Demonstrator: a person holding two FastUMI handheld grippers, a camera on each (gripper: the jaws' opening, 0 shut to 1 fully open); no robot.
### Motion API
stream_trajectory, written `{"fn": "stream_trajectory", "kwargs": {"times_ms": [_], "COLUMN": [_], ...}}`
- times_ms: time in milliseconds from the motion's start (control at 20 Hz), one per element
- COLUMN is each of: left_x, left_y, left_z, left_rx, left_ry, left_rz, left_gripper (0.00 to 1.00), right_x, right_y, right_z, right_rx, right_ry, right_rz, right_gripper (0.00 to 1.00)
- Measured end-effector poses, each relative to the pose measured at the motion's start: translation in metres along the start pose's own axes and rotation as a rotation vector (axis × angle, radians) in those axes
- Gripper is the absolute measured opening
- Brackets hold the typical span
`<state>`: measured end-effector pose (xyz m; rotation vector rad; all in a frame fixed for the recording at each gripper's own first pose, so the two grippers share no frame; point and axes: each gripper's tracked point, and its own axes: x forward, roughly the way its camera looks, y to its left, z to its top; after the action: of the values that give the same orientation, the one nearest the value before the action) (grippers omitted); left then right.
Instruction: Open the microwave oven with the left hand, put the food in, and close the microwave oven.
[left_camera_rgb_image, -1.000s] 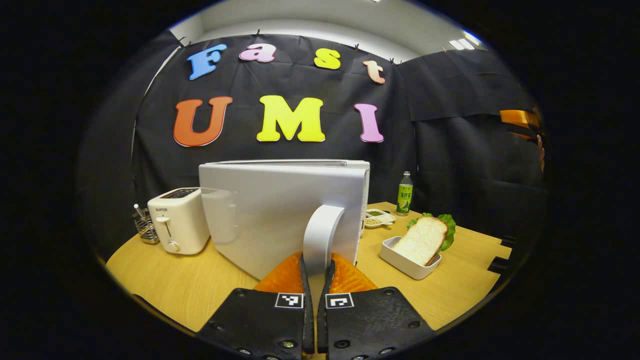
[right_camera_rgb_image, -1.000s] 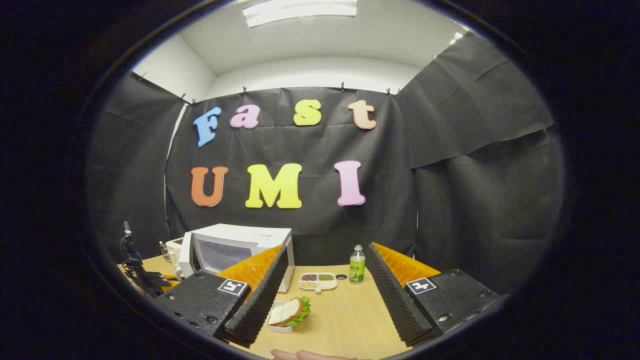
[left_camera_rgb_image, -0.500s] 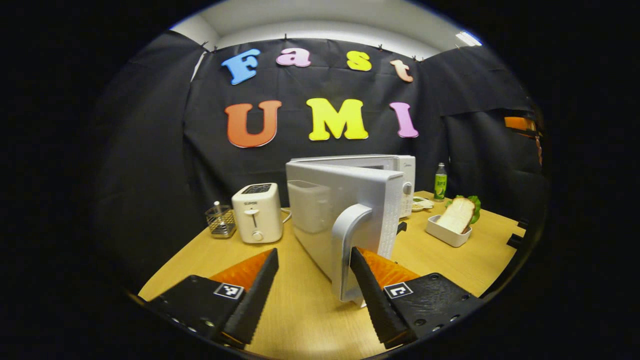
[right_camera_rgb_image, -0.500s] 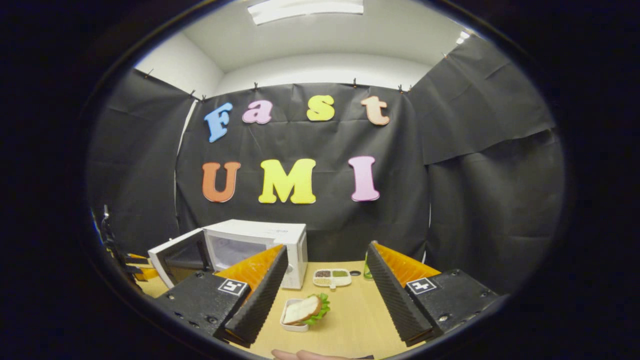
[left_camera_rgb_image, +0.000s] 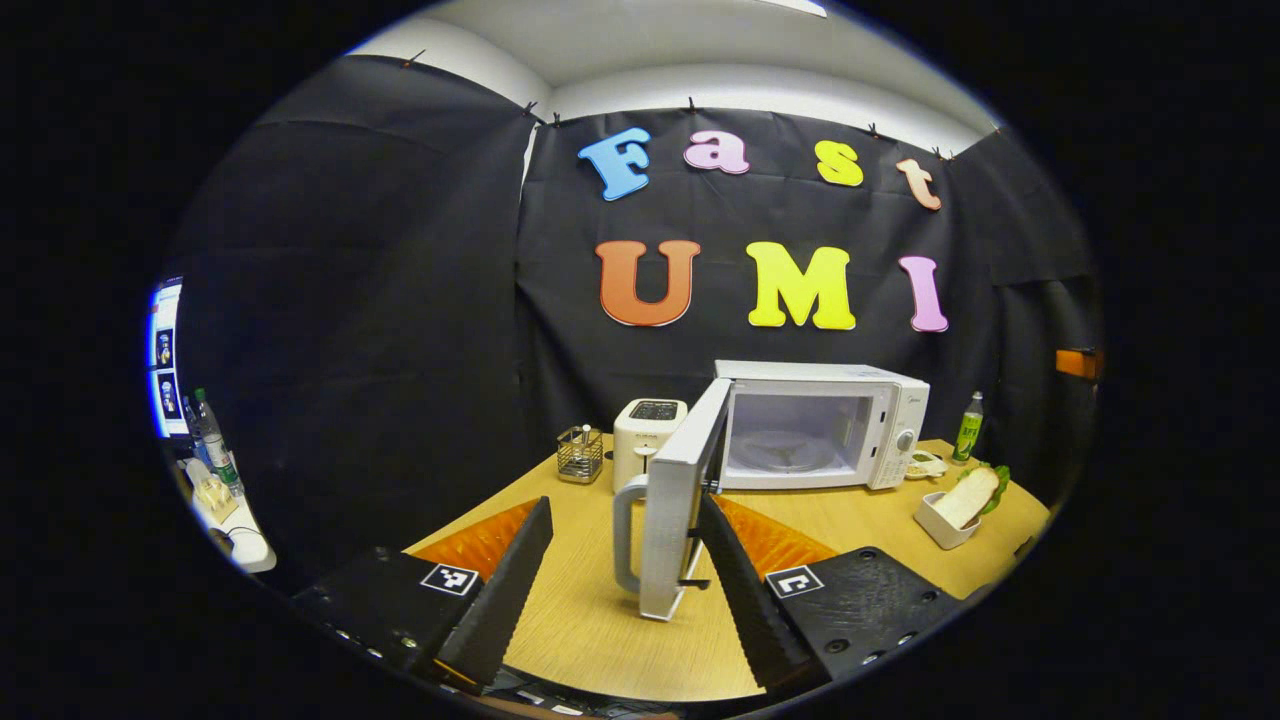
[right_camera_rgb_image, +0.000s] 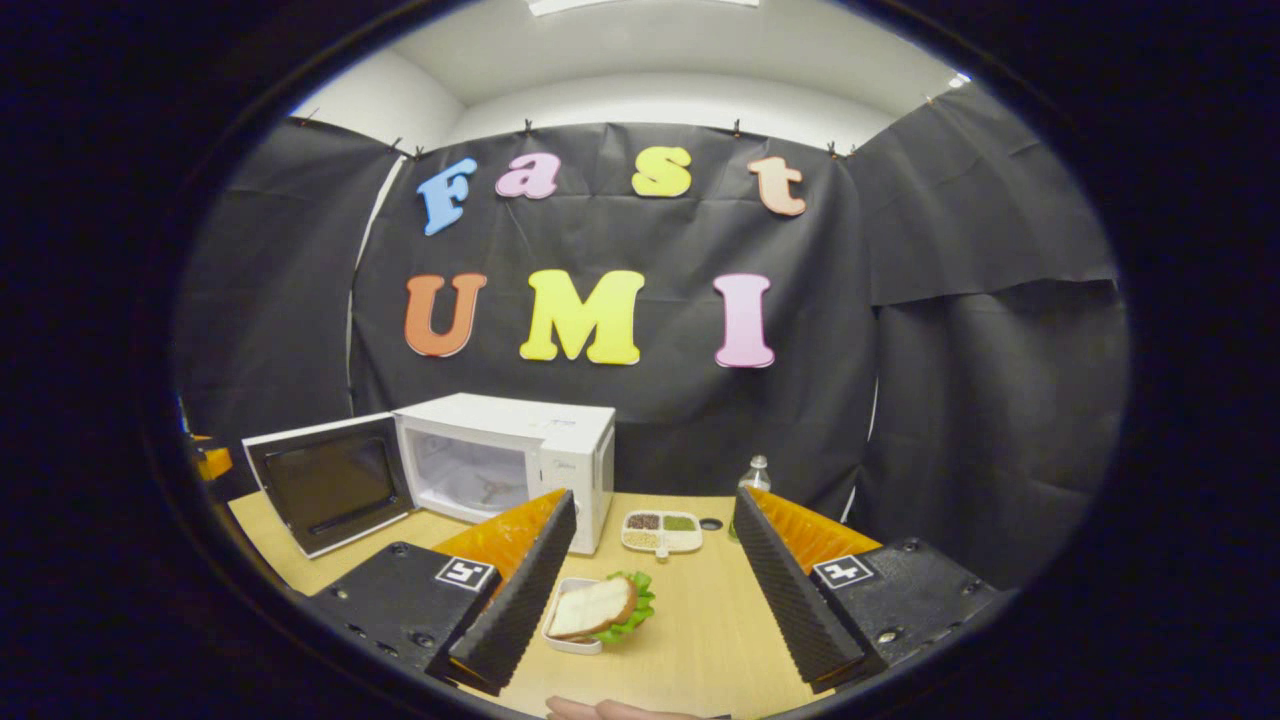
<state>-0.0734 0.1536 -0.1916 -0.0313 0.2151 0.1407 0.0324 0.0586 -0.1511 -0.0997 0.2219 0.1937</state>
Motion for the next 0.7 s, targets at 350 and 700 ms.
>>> {"fn": "stream_trajectory", "kwargs": {"times_ms": [350,700], "left_x": [0.004,0.021], "left_y": [-0.042,-0.091], "left_z": [0.054,0.088], "left_rx": [-0.025,-0.019], "left_ry": [-0.05,-0.113], "left_rz": [-0.035,-0.076], "left_gripper": [0.93,0.94], "right_x": [0.061,0.111], "right_y": [-0.025,-0.016], "right_z": [-0.042,-0.132], "right_rx": [0.037,0.226], "right_ry": [0.245,0.718], "right_rz": [0.041,0.276], "right_gripper": [1.0,1.0]}}
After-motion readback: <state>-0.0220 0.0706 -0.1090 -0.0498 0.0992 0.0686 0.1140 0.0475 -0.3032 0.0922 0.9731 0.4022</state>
